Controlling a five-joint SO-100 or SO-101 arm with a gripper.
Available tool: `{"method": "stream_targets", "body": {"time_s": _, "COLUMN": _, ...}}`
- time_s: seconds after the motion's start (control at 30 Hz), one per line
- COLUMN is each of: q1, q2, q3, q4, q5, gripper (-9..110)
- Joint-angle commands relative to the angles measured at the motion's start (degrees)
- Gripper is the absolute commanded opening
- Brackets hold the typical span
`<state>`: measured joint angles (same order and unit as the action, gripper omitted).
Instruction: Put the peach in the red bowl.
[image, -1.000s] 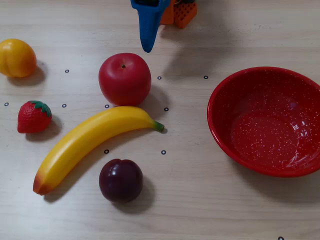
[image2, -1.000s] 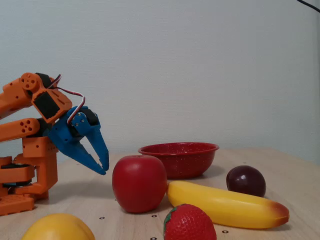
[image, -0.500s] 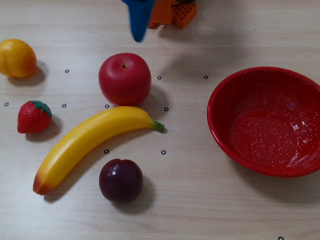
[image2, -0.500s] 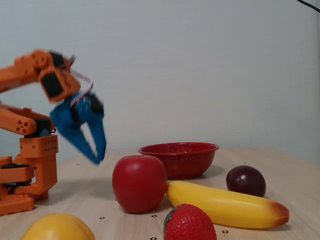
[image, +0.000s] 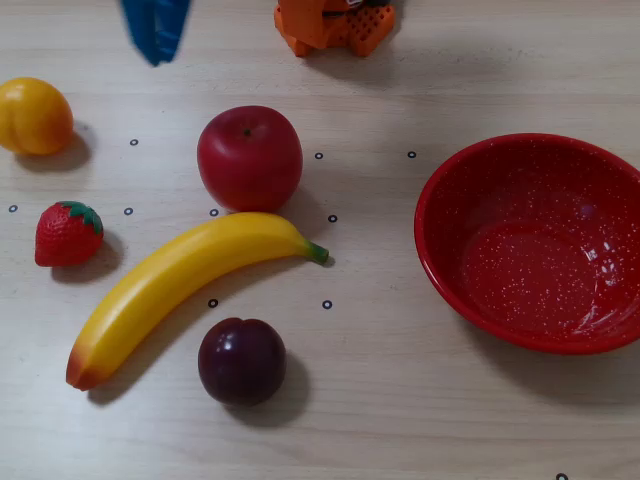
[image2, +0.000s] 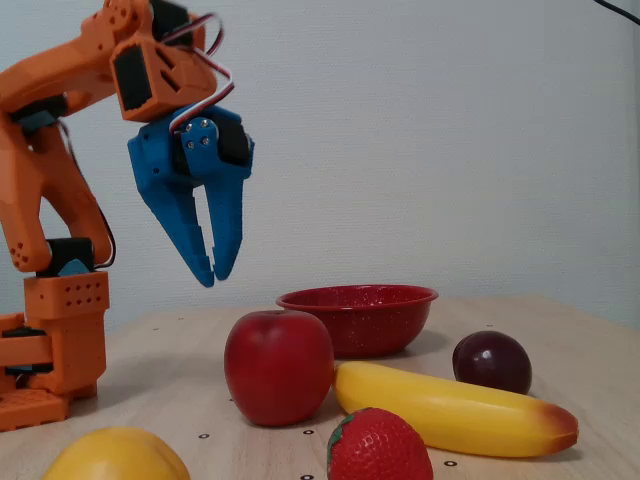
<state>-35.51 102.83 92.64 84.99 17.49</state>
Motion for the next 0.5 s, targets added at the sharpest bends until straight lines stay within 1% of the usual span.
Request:
{"method": "stream_targets", "body": {"time_s": 0.0, "q1": -4.2, "q2": -2.0, "q3": -8.4, "q4": 1.8, "q5": 3.9, "gripper": 3}}
{"method": "stream_targets", "body": {"time_s": 0.13, "q1": -9.4, "q2": -11.8, "q3": -19.2, "q4": 6.1, "q5": 7.6, "gripper": 3}}
{"method": "stream_targets", "body": {"time_s": 0.23, "q1": -12.7, "q2": -17.1, "q3": -25.2, "q4": 7.6, "q5": 13.3, "gripper": 2}}
{"method": "stream_targets", "body": {"time_s": 0.37, "q1": -17.1, "q2": -22.8, "q3": -32.4, "q4": 9.4, "q5": 21.4, "gripper": 11}}
{"method": "stream_targets", "body": {"time_s": 0.47, "q1": -20.3, "q2": -26.5, "q3": -36.3, "q4": 10.9, "q5": 29.5, "gripper": 20}}
